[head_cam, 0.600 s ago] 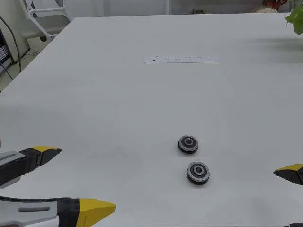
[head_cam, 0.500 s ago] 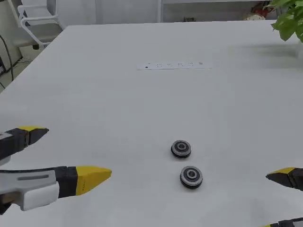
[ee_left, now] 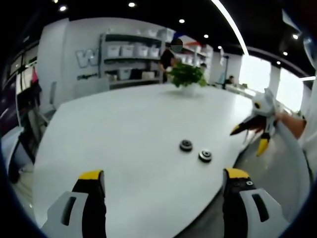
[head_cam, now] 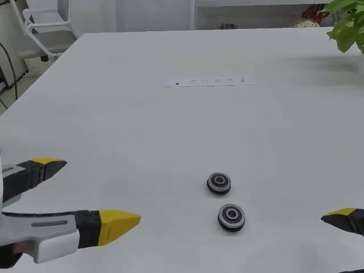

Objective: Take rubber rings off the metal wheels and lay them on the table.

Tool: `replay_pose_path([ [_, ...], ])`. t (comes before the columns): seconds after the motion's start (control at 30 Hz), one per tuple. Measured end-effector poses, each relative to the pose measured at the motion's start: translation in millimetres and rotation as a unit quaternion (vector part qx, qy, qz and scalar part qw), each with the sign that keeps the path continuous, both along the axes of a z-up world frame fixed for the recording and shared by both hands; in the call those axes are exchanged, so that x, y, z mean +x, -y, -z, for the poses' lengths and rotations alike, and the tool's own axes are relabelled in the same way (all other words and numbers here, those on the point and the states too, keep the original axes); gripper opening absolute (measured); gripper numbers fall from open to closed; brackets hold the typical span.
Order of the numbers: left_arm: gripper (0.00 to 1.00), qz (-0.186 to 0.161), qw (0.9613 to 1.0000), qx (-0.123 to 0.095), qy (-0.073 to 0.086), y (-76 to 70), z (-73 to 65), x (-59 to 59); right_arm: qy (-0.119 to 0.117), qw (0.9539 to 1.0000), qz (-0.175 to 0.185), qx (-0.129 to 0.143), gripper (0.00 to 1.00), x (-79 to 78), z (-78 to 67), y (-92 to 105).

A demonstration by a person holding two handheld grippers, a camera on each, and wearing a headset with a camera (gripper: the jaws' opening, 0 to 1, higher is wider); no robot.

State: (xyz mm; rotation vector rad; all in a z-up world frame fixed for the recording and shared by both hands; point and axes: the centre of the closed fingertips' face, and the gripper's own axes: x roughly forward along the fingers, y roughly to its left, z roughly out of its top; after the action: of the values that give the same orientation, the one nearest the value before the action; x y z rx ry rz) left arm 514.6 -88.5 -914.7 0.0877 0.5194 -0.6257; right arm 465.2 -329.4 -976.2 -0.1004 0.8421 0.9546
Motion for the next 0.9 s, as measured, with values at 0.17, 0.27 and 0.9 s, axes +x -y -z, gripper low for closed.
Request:
replay_pose_path([
  [0.17, 1.00, 0.012, 0.9999, -0.003, -0.003, 3.7, 0.5, -1.2, -0.001, 1.0000, 0.006, 0.002, 0.99, 1.0, 0.2, 1.0],
  [0.27, 1.00, 0.016, 0.9998, -0.001, -0.008, 4.3, 2.6, -2.9, -0.001, 1.0000, 0.009, 0.002, 0.99, 1.5, 0.0, 1.1],
  [0.9, 1.00, 0.046, 0.9984, 0.023, -0.023, 10.1, 12.4, -10.7, 0.002, 0.9996, 0.025, 0.011, 0.99, 4.2, -2.8, 1.6],
])
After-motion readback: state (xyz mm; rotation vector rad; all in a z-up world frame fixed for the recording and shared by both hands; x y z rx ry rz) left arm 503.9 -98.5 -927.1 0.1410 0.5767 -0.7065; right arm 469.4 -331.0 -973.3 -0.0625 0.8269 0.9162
